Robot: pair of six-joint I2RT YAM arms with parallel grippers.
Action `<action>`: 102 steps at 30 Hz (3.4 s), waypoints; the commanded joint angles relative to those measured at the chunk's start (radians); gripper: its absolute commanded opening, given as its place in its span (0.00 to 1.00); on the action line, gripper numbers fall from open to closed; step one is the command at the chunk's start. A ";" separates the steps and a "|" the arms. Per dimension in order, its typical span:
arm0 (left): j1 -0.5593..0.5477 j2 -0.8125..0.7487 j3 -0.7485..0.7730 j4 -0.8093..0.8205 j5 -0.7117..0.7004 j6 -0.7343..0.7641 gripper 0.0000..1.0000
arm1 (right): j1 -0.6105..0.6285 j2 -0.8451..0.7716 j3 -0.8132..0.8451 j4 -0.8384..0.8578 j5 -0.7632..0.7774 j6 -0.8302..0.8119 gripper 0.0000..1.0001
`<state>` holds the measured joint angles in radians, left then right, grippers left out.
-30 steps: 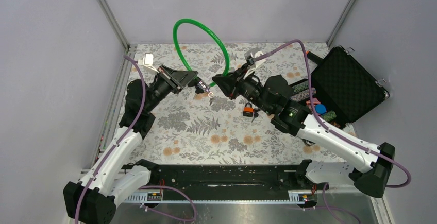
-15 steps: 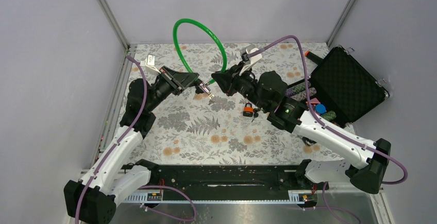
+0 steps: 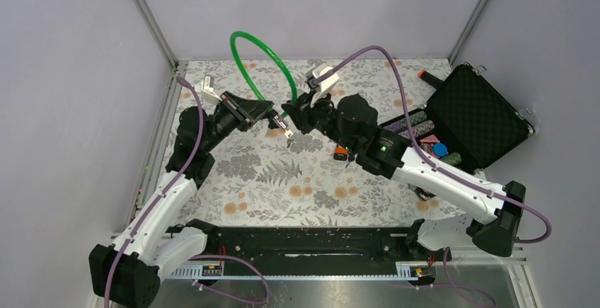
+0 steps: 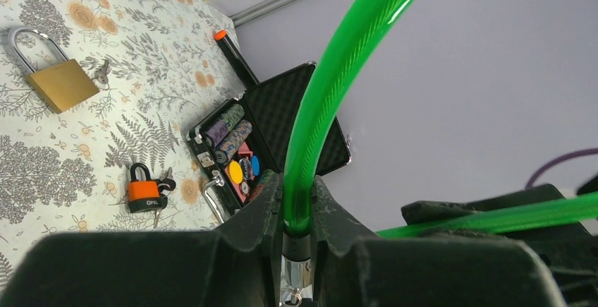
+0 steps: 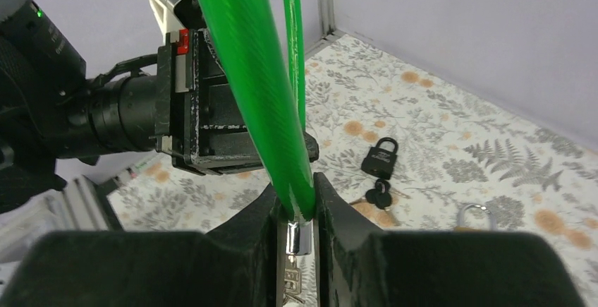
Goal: Lock with the key
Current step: Lock the lock.
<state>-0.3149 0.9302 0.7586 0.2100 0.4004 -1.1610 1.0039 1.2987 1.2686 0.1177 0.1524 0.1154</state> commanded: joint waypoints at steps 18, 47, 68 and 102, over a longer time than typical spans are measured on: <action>-0.007 -0.022 -0.009 0.146 0.092 -0.274 0.00 | 0.134 0.178 0.008 -0.057 0.094 -0.408 0.00; 0.005 -0.031 -0.010 0.174 0.133 -0.239 0.00 | 0.133 0.138 0.125 -0.265 0.115 -0.202 0.23; 0.010 -0.023 -0.012 0.139 0.114 -0.223 0.00 | 0.116 -0.143 0.027 -0.378 0.066 0.189 0.85; 0.015 -0.028 -0.002 0.117 0.106 -0.258 0.00 | -0.041 -0.057 -0.063 -0.215 -0.212 0.386 0.12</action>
<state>-0.3061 0.9306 0.7044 0.2550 0.4969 -1.3888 0.9695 1.2285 1.1526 -0.1234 -0.0669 0.5629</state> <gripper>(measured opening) 0.134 0.219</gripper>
